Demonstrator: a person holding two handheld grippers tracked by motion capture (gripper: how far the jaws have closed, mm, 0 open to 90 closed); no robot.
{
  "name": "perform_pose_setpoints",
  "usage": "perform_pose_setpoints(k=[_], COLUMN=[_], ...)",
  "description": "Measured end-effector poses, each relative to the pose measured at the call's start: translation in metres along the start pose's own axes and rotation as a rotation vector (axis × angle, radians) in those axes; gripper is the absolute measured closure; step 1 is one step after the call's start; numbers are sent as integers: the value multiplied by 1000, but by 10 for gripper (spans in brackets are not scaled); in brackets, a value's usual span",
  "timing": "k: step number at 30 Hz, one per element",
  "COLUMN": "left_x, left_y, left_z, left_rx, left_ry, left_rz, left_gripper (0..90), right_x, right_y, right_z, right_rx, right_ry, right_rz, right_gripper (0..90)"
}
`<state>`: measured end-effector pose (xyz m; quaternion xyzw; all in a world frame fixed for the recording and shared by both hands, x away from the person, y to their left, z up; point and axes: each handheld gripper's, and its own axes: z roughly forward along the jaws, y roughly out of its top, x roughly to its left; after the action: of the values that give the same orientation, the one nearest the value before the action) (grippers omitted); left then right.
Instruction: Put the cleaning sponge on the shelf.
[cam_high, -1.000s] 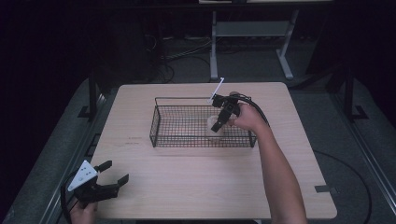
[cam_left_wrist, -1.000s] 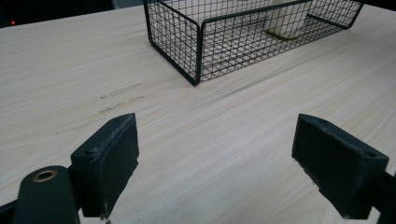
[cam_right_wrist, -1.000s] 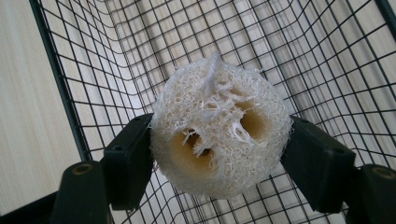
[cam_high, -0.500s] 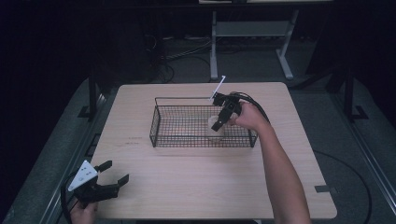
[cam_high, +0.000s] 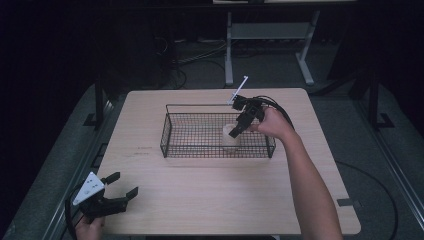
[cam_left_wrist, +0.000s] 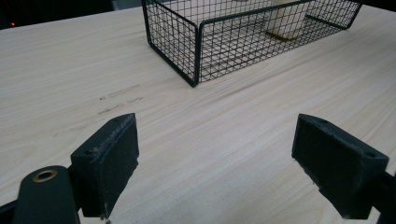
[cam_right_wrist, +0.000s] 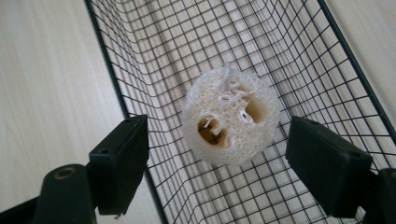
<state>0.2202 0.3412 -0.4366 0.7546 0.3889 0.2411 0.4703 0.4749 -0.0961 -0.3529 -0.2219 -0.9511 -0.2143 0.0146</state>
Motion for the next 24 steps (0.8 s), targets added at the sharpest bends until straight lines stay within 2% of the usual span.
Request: perform_pose_setpoints(k=[7,24], left_x=[0,0], left_y=[0,0], left_z=[0,0], left_rx=[0,0], left_ry=[1,1], left_rz=[0,-1], left_gripper=[139,139], right_x=[6,17], right_y=[-2,-18], right_z=[-6,-18], right_rx=[-3,-32], right_ry=[-5,9], right_rz=[-16,-19], right_gripper=[210,209])
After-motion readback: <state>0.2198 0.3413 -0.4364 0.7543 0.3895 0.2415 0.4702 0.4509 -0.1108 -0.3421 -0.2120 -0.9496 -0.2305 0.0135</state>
